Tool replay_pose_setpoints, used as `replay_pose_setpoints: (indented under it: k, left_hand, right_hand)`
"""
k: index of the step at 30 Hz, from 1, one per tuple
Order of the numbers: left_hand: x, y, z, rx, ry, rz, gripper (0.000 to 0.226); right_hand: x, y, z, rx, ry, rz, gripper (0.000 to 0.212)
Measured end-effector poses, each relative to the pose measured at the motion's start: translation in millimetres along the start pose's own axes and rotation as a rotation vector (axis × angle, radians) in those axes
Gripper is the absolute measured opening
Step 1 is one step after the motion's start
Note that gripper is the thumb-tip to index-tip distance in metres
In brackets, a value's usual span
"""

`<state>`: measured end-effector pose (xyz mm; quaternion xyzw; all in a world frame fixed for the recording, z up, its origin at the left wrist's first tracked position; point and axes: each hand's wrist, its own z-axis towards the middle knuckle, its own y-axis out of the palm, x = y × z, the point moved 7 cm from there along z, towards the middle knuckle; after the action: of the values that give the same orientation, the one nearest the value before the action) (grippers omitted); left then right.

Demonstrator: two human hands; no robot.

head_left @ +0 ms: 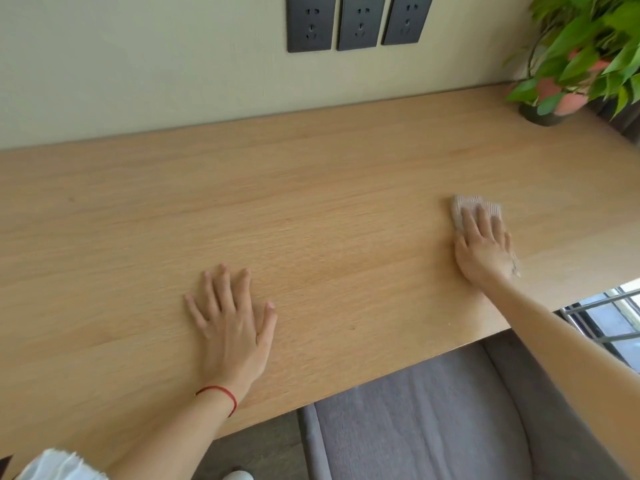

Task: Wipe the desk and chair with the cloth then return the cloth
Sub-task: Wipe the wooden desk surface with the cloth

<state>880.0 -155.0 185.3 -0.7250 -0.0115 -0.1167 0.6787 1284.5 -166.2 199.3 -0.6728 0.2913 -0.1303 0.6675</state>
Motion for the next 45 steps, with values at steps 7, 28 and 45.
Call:
replay_pose_setpoints:
  k: [7, 28, 45]
  left_hand:
    - [-7, -2, -1, 0.085, -0.081, -0.076, 0.073]
    - [-20, -9, -4, 0.157, -0.268, -0.113, 0.051]
    - [-17, -13, -14, 0.195, -0.188, -0.218, 0.047]
  right_hand:
    - [-223, 57, 0, -0.131, -0.333, -0.049, 0.054]
    - [-32, 17, -83, 0.079, 0.057, 0.055, 0.052]
    - [29, -24, -220, 0.067, -0.039, 0.654, 0.034]
